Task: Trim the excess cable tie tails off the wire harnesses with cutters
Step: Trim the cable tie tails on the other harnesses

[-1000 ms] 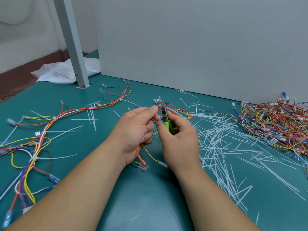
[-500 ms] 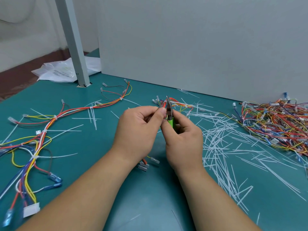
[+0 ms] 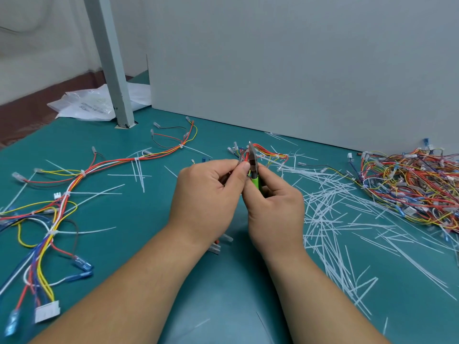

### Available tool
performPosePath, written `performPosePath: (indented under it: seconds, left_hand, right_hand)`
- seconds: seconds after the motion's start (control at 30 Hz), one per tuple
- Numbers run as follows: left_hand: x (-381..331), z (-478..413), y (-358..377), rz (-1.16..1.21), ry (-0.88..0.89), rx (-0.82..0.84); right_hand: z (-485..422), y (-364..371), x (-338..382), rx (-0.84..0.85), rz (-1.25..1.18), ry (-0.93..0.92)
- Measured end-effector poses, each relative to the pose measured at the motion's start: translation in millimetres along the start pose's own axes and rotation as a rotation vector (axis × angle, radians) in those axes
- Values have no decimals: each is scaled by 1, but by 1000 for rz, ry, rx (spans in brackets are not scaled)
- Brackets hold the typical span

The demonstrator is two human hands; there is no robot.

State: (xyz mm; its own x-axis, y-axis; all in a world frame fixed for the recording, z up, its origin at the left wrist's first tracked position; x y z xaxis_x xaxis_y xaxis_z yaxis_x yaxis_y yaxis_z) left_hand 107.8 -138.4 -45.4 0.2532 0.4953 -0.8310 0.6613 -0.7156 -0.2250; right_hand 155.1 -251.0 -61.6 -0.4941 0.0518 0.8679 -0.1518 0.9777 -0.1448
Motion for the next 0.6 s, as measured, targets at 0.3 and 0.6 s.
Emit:
performPosePath:
  seconds: [0.3, 0.6]
  left_hand:
    - [-2, 1, 1, 61, -52, -7]
    - [-1, -4, 0, 204, -107, 8]
  right_hand:
    - [-2, 0, 2, 47, -84, 32]
    - [1, 2, 1, 14, -36, -14]
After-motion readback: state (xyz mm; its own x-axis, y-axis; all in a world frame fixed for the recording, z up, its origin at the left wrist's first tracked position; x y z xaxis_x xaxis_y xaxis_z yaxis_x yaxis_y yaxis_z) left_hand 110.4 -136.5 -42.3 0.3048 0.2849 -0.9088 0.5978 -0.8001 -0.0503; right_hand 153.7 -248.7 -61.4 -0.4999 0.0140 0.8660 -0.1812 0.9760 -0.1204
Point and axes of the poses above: each hand's wrist, its own z-axis away from the middle knuckle, its own y-axis out of the palm, x = y × z, the point moved 1 cm from there along -z, towards the middle knuckle, and after that the axes turned 3 degrees about -y, right-handed, at the moved point
